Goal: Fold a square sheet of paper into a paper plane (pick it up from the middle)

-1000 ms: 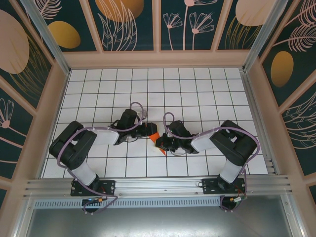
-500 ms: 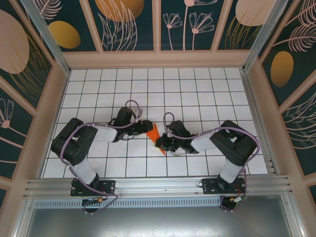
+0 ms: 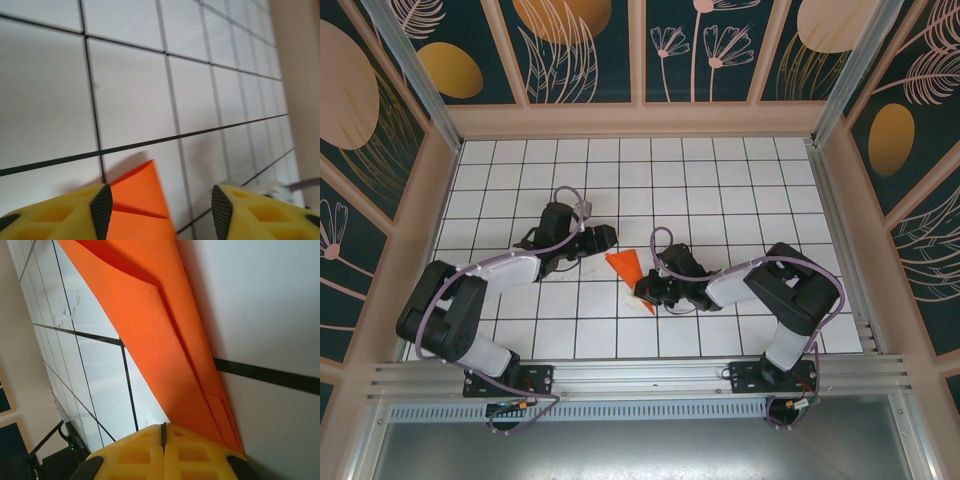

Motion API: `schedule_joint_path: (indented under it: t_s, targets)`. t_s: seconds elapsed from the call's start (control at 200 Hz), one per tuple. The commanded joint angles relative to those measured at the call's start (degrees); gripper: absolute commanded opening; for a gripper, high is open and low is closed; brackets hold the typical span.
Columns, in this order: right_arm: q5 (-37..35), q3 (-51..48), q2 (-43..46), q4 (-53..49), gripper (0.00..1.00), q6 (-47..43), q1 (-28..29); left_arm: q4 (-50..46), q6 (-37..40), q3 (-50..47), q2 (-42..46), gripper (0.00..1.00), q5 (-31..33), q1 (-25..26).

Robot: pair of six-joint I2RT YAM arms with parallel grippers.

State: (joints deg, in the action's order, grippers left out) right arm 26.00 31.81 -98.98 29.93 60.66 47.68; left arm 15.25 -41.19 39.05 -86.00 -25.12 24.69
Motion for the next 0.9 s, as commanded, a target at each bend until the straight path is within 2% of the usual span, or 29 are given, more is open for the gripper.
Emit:
schedule_joint_path:
  t_s: [0.0,0.235,0.891]
  targets:
    - [-2.4,0.6,-2.6,-1.8,0.01,1.6,0.2,0.4,-1.8,0.4,2.1,0.56,-2.8,1.6]
    - [-3.3,0.3,-2.6,-1.0,0.01,2.8,0.4,6.4,-6.2,0.1,-2.3,0.52,-3.9,8.3]
    - [-4.5,0.1,-2.1,-1.6,0.01,3.3,1.1,12.9,-11.9,-0.1,-11.4,0.44,-4.9,9.6]
